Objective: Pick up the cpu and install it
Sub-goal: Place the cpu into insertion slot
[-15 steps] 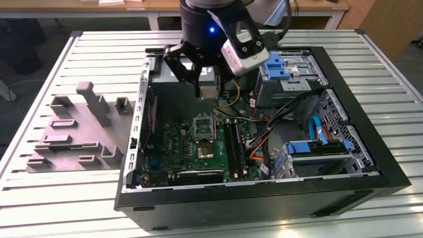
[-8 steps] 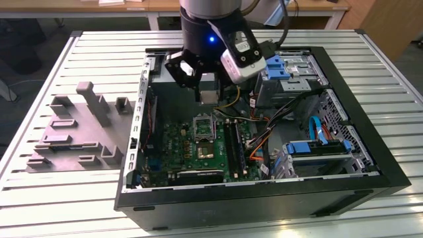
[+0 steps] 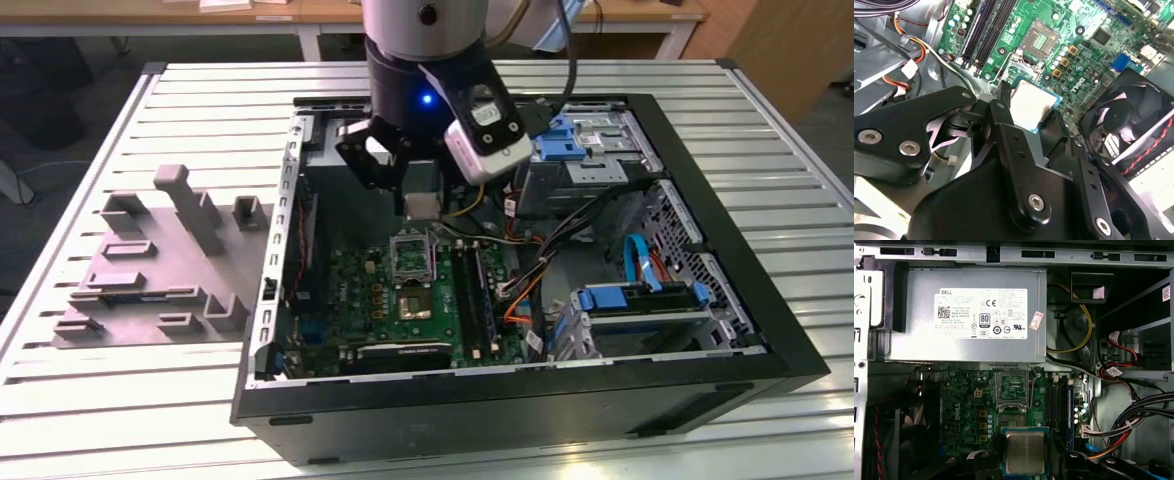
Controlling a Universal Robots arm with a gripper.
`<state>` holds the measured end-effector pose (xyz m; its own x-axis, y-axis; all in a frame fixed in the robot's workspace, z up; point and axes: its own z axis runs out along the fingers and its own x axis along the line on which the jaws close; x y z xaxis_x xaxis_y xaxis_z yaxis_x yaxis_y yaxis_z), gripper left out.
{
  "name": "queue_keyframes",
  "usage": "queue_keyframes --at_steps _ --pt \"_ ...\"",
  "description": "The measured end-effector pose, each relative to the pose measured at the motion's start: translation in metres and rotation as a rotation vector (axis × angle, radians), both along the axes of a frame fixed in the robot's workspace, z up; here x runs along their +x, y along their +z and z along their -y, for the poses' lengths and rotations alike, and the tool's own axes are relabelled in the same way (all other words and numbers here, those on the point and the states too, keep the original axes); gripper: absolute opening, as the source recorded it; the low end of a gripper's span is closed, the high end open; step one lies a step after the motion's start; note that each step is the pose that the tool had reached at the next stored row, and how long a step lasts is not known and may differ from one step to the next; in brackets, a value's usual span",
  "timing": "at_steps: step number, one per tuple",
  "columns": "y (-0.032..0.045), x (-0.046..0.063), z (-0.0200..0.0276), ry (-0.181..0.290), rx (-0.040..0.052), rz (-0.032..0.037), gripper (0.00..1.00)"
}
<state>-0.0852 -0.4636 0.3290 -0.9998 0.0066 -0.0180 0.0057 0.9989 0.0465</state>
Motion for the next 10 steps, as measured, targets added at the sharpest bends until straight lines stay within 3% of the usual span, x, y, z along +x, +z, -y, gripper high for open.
queue_keyframes --at_steps 10 --pt "-0.0181 0.000 0.0000 0.000 -0.0001 0.0012 0.47"
